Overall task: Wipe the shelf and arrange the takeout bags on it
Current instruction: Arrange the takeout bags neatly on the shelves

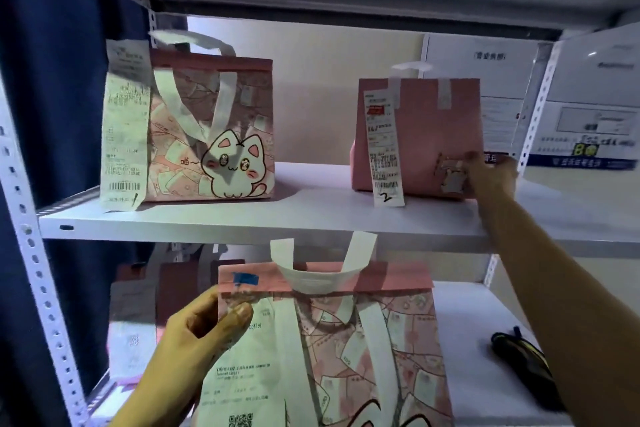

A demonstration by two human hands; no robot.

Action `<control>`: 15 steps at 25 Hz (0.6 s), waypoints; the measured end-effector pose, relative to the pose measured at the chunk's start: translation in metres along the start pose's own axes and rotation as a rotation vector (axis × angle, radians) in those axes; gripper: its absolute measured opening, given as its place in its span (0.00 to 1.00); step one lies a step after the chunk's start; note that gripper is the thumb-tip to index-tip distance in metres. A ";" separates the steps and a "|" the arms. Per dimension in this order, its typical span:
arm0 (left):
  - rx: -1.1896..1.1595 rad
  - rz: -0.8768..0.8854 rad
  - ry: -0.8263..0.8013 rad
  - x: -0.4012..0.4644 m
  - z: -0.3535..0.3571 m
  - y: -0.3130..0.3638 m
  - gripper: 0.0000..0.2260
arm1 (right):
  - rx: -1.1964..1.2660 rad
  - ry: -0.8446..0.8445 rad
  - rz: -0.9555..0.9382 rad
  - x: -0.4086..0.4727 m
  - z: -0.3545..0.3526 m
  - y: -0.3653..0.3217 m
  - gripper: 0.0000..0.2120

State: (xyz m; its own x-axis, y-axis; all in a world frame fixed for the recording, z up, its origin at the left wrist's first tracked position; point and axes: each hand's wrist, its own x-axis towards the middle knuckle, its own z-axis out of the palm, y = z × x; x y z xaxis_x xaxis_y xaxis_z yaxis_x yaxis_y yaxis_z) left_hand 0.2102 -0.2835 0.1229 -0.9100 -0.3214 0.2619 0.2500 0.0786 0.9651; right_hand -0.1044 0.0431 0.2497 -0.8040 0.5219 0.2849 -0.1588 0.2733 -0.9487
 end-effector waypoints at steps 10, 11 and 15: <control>-0.018 0.015 -0.001 -0.009 0.009 -0.006 0.09 | 0.087 -0.186 -0.103 0.007 0.006 0.006 0.12; -0.025 0.016 -0.005 -0.009 0.007 -0.006 0.10 | 0.092 -0.215 -0.111 0.004 0.008 0.005 0.11; -0.058 0.005 -0.013 -0.010 0.009 -0.005 0.09 | 0.080 -0.302 -0.193 -0.019 0.019 -0.005 0.09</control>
State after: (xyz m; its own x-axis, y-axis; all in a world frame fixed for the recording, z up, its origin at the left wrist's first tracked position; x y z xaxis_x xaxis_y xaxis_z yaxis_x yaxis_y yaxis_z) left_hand 0.2150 -0.2725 0.1154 -0.9129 -0.3088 0.2668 0.2725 0.0253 0.9618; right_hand -0.0990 0.0168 0.2462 -0.8857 0.2019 0.4181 -0.3591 0.2729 -0.8925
